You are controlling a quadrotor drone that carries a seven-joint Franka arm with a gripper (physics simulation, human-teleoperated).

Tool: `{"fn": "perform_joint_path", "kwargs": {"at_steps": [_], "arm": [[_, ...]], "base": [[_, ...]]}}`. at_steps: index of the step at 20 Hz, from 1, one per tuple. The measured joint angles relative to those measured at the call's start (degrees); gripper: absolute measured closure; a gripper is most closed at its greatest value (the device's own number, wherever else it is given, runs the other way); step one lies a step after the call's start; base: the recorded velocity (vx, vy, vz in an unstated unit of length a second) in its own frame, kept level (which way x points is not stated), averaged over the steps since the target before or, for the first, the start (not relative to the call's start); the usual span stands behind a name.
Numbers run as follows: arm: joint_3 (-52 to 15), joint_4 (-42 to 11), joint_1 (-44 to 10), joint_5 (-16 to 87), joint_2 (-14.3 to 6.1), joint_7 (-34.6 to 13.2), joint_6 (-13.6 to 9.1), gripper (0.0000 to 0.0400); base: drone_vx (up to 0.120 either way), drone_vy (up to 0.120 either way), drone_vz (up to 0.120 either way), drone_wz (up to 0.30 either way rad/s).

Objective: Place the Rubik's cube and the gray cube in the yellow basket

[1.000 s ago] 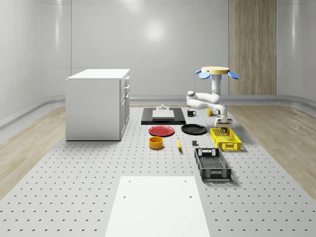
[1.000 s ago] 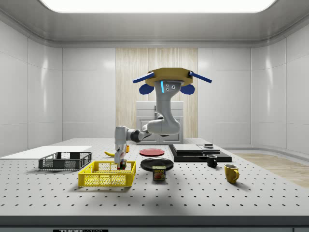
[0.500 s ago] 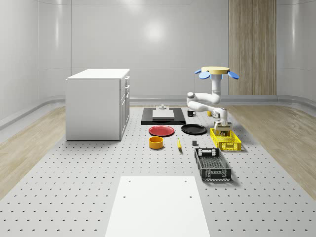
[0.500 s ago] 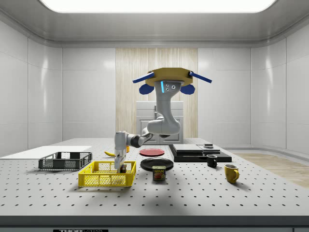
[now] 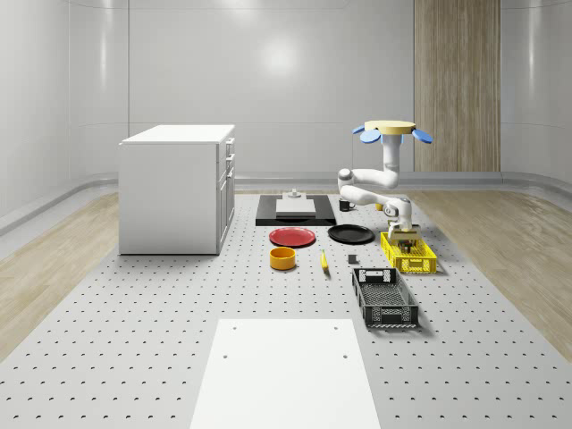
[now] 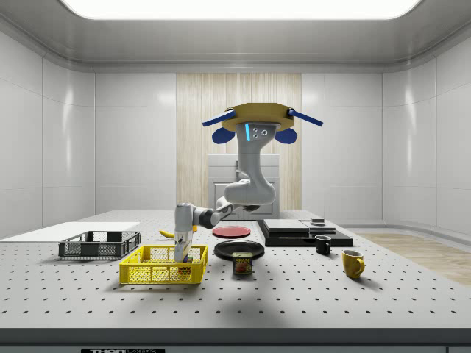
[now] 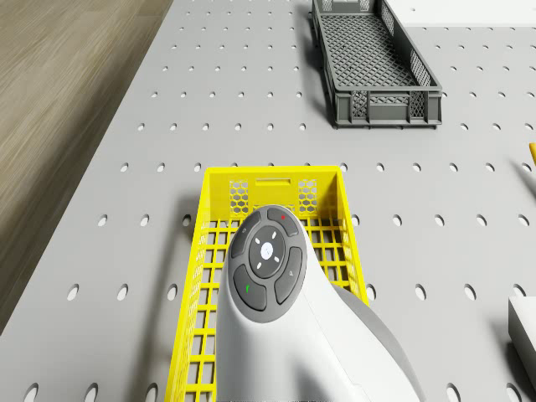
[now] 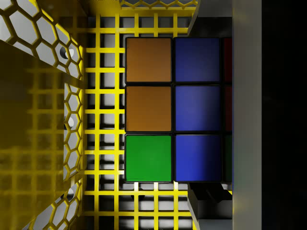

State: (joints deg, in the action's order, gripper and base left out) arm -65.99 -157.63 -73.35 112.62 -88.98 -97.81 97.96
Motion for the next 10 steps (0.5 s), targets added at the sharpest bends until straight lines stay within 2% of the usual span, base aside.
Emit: {"fn": "perform_joint_path", "kwargs": {"at_steps": [2, 3, 8, 10], "arm": [[-0.99, -0.44, 0.34, -0.86, 0.06, 0.07, -0.57, 0.0014], [-1.6, -0.69, 0.54, -1.4, 0.08, 0.11, -0.89, 0.0011], [-4.02, -1.61, 1.22, -3.55, 0.19, 0.23, -2.13, 0.0003], [-4.53, -1.79, 1.35, -4.0, 0.24, 0.25, -2.4, 0.0002]], "base": [[0.0, 0.0, 0.0, 0.0], [0.0, 0.0, 0.08, 0.0], [0.0, 0.0, 0.12, 0.0], [0.0, -0.1, 0.12, 0.0]]}}
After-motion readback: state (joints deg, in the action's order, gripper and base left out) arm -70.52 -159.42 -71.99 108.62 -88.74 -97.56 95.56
